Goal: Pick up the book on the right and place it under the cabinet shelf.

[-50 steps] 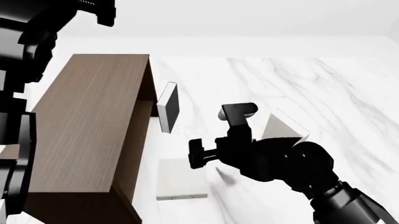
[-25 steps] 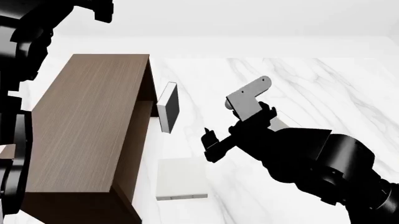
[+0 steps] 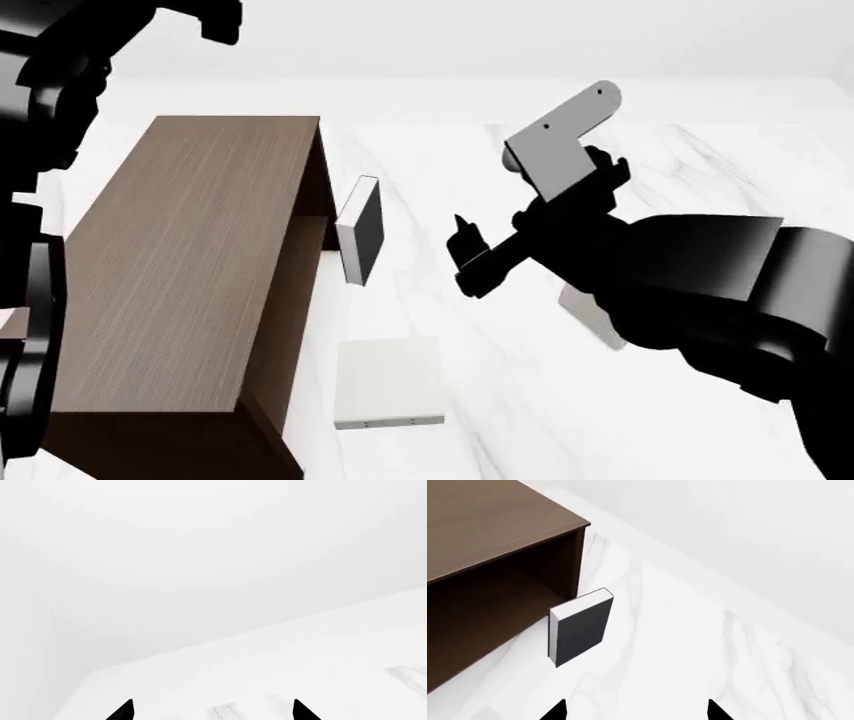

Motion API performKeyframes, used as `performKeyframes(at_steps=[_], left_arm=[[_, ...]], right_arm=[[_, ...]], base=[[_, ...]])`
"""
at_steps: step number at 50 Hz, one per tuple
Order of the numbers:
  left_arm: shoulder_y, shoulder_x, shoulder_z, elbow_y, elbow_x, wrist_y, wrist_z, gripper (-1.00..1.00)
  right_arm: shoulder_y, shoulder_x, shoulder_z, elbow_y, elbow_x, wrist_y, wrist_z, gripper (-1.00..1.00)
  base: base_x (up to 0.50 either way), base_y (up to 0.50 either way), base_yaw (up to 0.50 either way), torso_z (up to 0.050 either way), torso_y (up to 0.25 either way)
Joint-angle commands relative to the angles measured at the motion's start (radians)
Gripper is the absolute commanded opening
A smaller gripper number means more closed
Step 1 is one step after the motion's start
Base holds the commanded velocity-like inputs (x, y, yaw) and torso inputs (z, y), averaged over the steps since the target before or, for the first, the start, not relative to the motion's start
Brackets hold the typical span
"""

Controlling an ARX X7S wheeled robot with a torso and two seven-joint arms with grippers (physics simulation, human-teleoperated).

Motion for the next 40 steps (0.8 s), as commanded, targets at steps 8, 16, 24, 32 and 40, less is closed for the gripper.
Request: performKeyframes(at_steps=[8,16,24,32,40], left_arm=[[0.000,-0.001,0.000,0.001,-0.004,0.012,0.003,1.00],[-0.001,-0.005,-0.003,0.002,-0.005,0.009,-0.002,1.00],[-0.001,-0.007,-0.001,0.012,-0.007,0.002,0.000,1.00],[-0.004,-0.007,0.000,0.008,-0.008,0.003,0.000,1.00],[-0.004,-0.008,0.001,0.007,-0.009,0.002,0.001,1.00]], right_arm=[[0.074,-0.009,0.004,0.005,0.023,0.045,-0.007,1.00],[0.055,-0.007,-0.001,0.003,0.024,0.038,-0.005,1.00],[0.045,-0.006,-0.004,-0.001,0.029,0.037,-0.002,1.00],[0.034,-0.008,-0.009,0.002,0.027,0.032,-0.005,1.00],[0.026,-0.010,-0.015,0.003,0.027,0.030,-0.006,1.00]], base=[[0.00,0.00,0.00,0.000,0.000],[0.00,0.00,0.00,0.000,0.000],[0.00,0.00,0.00,0.000,-0.019],[0.00,0.00,0.00,0.000,-0.093],[0.00,0.00,0.00,0.000,-0.109]])
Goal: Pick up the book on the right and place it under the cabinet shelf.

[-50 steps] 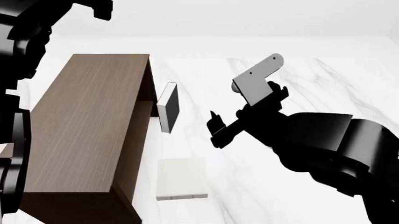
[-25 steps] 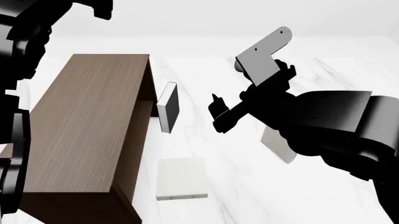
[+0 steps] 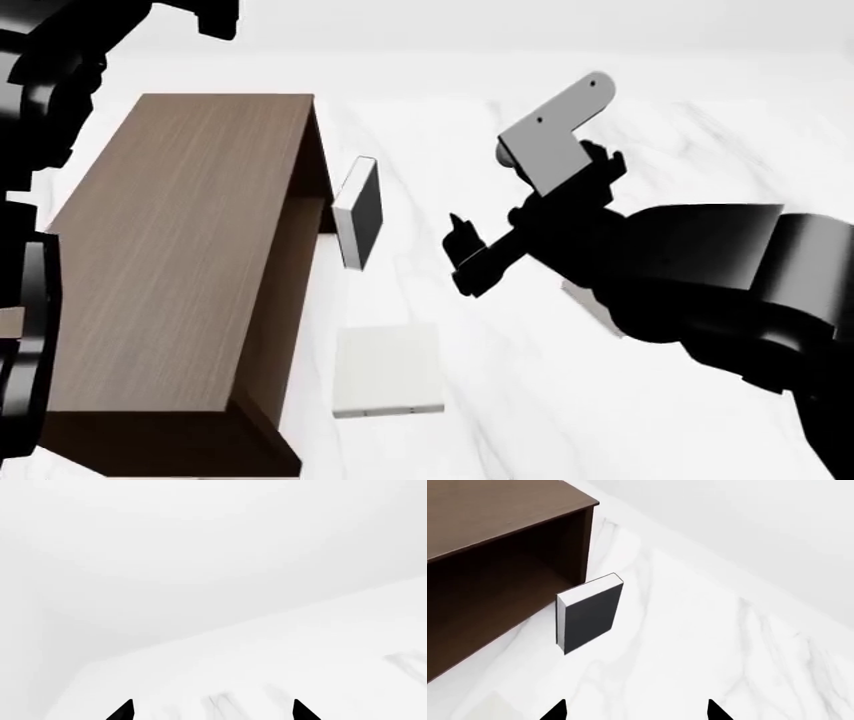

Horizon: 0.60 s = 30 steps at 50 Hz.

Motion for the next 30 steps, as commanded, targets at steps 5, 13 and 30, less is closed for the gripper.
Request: performKeyframes(at_steps=[5,13,30], left_arm=[[-0.001,-0.001,0.001,-0.005,-0.003,0.002,0.002,1.00],[-0.004,0.000,0.002,-0.008,-0.004,0.003,0.002,1.00],[-0.004,-0.002,0.004,-0.011,-0.005,0.006,0.000,1.00]], right_arm=[[-0.011,-0.002,-0.008,0.001,0.005,0.000,0.000,1.00],[-0.010,-0.004,-0.009,0.004,0.008,0.001,-0.001,1.00],[-0.022,0.000,-0.016,0.001,0.003,-0.010,-0.007,1.00]], base=[[0.00,0.00,0.00,0.000,-0.109],[0.00,0.00,0.00,0.000,-0.109],[0.00,0.00,0.00,0.000,-0.108]])
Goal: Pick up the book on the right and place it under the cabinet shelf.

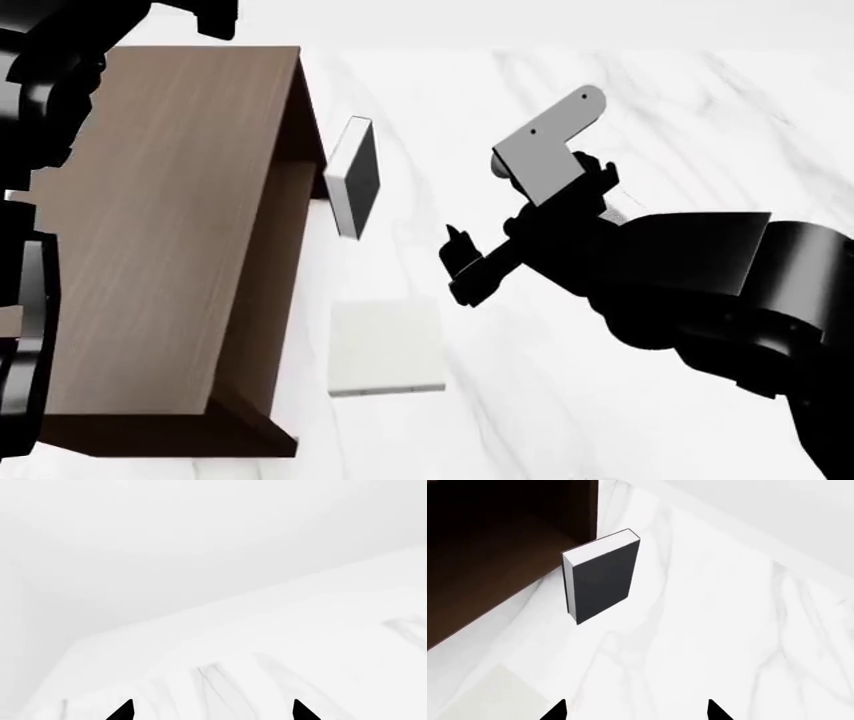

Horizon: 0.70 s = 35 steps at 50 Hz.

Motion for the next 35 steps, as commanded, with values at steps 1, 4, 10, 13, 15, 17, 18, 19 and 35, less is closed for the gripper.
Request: performKeyframes(at_steps=[1,4,10,13,15,17,18,19,35], left_arm=[[0.000,0.000,0.001,-0.002,-0.001,0.002,-0.001,1.00],[0.000,0.001,-0.005,-0.003,-0.004,0.003,-0.005,1.00],[0.001,-0.001,-0.008,0.001,-0.007,-0.002,-0.007,1.00],[0.002,-0.003,-0.008,0.002,-0.007,-0.003,-0.008,1.00],[0.002,-0.004,-0.009,0.001,-0.007,-0.002,-0.008,1.00],[0.001,-0.004,-0.008,-0.001,-0.007,-0.001,-0.008,1.00],[0.000,-0.004,-0.008,-0.003,-0.007,0.000,-0.008,1.00],[0.000,-0.004,-0.008,-0.005,-0.006,0.000,-0.008,1.00],[-0.007,-0.001,0.001,-0.013,-0.004,0.004,-0.007,1.00]], right_arm=[[-0.009,0.005,-0.005,-0.004,-0.005,-0.008,-0.004,1.00],[-0.013,0.010,-0.014,-0.008,-0.022,-0.017,-0.008,1.00],[-0.035,0.032,-0.077,-0.043,-0.142,-0.073,-0.026,1.00],[-0.068,0.047,-0.126,-0.065,-0.224,-0.117,-0.031,1.00],[-0.092,0.053,-0.146,-0.069,-0.261,-0.147,-0.029,1.00],[-0.115,0.059,-0.171,-0.071,-0.310,-0.178,-0.023,1.00],[-0.132,0.062,-0.183,-0.068,-0.331,-0.197,-0.021,1.00],[-0.147,0.063,-0.191,-0.064,-0.346,-0.213,-0.019,1.00],[-0.293,0.050,-0.247,0.035,-0.494,-0.408,0.010,1.00]], base=[[0.00,0.00,0.00,0.000,-0.094],[0.00,0.00,0.00,0.000,-0.031],[0.00,0.00,0.00,0.000,0.000],[0.00,0.00,0.00,0.000,0.000],[0.00,0.00,0.00,0.000,0.000],[0.00,0.00,0.00,0.000,0.000],[0.00,0.00,0.00,0.000,0.000],[0.00,0.00,0.00,0.000,0.000],[0.00,0.00,0.00,0.000,0.000]])
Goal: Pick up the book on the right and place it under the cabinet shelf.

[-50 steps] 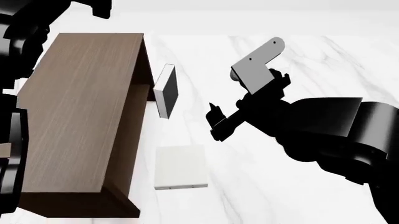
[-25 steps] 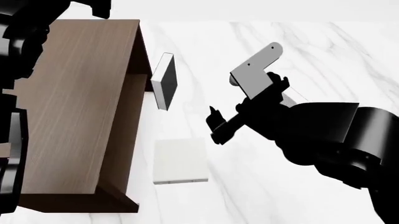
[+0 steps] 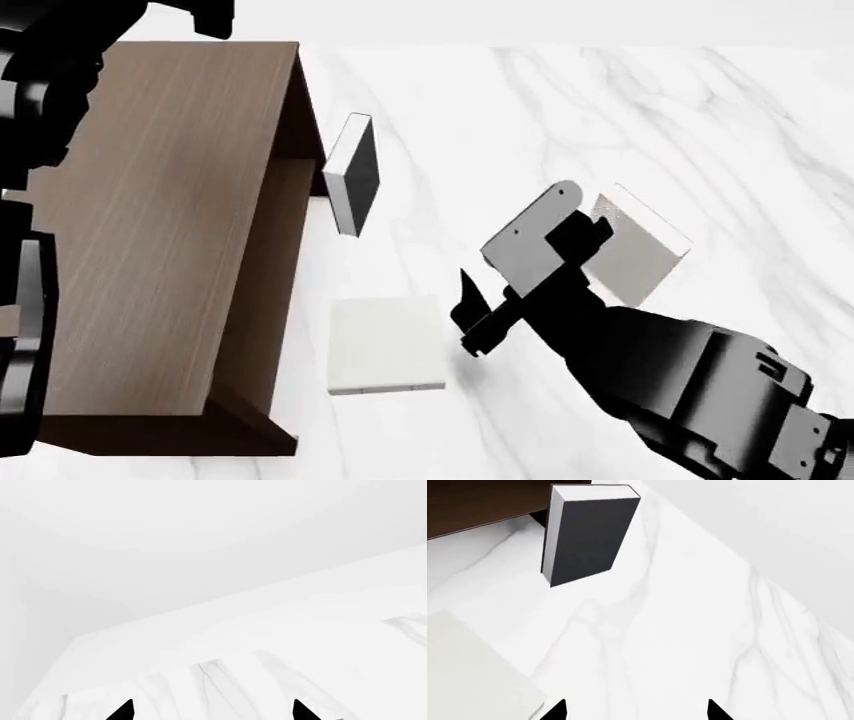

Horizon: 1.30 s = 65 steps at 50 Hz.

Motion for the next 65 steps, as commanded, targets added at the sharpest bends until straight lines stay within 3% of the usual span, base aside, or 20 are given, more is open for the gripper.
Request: performKeyframes(at_steps=[1,22,65], left_arm=[[-0.004,0.001,0.005,-0.003,0.001,0.001,0.000,1.00],[-0.002,-0.002,0.008,-0.004,0.001,0.003,-0.001,1.00],[-0.001,-0.011,0.009,0.006,-0.005,-0.005,-0.006,1.00]], right_arm=[[-0.086,-0.007,-0.039,0.061,-0.104,-0.125,0.011,1.00],[-0.122,-0.017,-0.045,0.125,-0.142,-0.202,-0.001,1.00],[-0.199,-0.143,-0.059,0.355,-0.188,-0.370,-0.056,1.00]], base=[[0.00,0.00,0.00,0.000,0.000],[0.00,0.00,0.00,0.000,0.000],[0.00,0.00,0.00,0.000,0.000]])
